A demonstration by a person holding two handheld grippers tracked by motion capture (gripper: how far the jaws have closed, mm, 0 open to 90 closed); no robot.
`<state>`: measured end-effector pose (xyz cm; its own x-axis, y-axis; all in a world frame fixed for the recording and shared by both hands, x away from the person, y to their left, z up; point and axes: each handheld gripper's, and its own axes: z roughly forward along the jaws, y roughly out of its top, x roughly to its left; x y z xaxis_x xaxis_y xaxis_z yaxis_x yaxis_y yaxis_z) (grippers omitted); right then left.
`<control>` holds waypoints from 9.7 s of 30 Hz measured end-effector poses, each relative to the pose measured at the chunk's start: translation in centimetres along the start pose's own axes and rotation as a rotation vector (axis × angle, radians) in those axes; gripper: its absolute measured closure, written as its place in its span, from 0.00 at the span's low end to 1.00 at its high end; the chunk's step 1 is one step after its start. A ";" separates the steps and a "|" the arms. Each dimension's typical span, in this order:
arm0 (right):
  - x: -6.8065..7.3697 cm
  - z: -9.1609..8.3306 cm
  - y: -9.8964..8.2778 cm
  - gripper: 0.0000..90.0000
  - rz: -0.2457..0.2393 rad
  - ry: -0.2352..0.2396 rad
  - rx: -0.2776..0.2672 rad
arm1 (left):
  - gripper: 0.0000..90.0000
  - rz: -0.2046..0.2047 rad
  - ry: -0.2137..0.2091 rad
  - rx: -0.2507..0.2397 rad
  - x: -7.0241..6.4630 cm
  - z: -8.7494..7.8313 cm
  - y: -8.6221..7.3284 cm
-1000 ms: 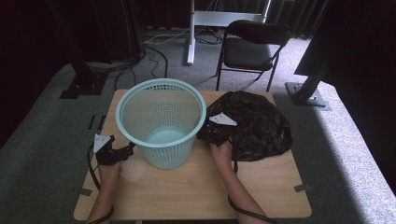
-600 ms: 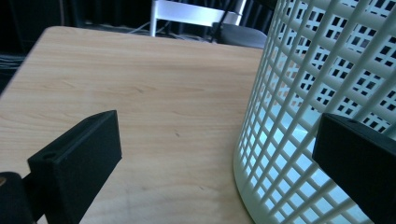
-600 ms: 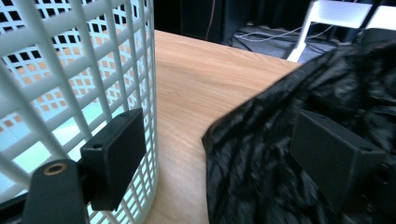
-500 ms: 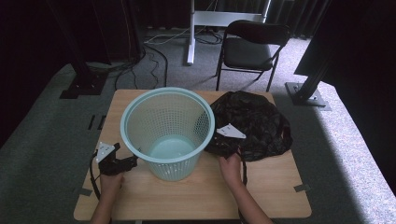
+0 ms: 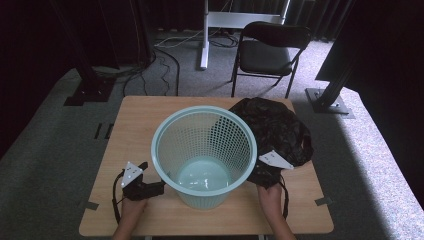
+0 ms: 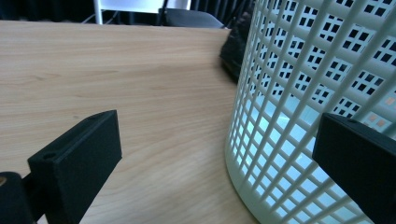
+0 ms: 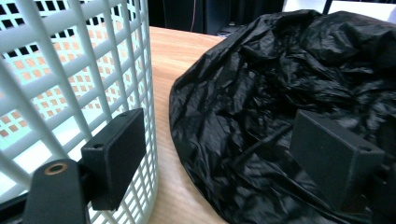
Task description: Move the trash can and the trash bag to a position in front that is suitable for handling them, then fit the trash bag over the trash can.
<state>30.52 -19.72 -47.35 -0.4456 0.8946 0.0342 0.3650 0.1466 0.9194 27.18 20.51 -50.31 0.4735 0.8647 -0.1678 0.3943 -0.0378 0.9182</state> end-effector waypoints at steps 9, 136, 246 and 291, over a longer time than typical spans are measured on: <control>-1.0 -1.4 -0.8 0.13 0.030 -0.055 -0.022 | 0.01 -0.041 0.023 -0.024 0.3 0.2 -1.0; -11.0 3.0 -4.4 0.90 0.108 -0.229 0.239 | 0.01 0.010 0.094 -0.285 3.3 -5.4 -6.3; 1.2 -9.6 18.3 0.28 0.153 0.558 -0.157 | 0.01 0.017 0.108 -0.293 3.2 -5.4 -6.4; -2.6 -9.4 13.0 0.90 -0.017 0.401 0.132 | 0.88 -0.199 -0.567 -0.078 1.9 -7.5 7.7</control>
<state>28.78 -24.14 -31.76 -0.7256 0.6605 0.1932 0.4448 0.2360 0.8640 25.19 25.63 -40.85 0.7511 0.4491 -0.4839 0.4693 0.1524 0.8698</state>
